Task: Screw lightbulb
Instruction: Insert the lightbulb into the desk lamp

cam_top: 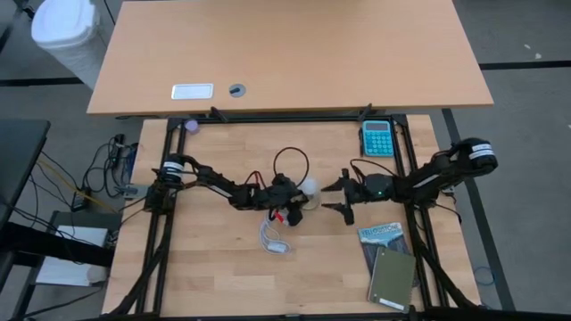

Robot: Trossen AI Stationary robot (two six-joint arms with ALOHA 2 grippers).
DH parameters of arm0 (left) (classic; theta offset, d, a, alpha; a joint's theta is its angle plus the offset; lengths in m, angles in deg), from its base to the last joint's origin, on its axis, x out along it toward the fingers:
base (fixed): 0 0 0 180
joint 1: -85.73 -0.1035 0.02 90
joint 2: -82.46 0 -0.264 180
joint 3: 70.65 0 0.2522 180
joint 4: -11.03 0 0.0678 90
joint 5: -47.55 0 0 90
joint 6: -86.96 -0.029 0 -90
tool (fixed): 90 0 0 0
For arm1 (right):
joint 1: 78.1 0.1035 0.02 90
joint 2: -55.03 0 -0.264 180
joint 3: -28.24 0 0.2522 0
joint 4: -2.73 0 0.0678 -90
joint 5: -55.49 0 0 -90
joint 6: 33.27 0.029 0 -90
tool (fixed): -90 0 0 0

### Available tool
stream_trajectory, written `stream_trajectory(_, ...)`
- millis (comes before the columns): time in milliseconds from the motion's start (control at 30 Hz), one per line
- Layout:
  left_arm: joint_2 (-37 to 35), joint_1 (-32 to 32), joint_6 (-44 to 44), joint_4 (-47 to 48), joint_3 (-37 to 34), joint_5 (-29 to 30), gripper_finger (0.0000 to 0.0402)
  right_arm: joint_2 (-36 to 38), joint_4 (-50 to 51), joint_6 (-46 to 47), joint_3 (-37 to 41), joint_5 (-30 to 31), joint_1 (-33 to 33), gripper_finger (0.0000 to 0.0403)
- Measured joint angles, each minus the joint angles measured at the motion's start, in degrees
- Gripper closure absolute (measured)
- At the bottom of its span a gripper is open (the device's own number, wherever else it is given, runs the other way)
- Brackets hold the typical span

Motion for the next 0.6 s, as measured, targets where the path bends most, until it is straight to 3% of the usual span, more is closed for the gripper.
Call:
stream_trajectory(100, 0.0, 0.11, -1.07, -0.24, 0.0, -1.91, 0.0214, -2.34, -0.61, -0.96, -0.73, -0.57, -2.31, 0.0146)
stream_trajectory(267, 0.0, 0.2, -2.76, -0.64, 0.0, -4.48, 0.0214, -6.92, -2.89, -2.74, -3.36, -8.2, -5.76, 0.0138)
stream_trajectory(600, 0.0, 0.31, -2.95, -0.41, 0.0, -5.07, 0.0214, -12.33, -4.52, -6.98, -8.05, -15.93, -8.64, 0.012)
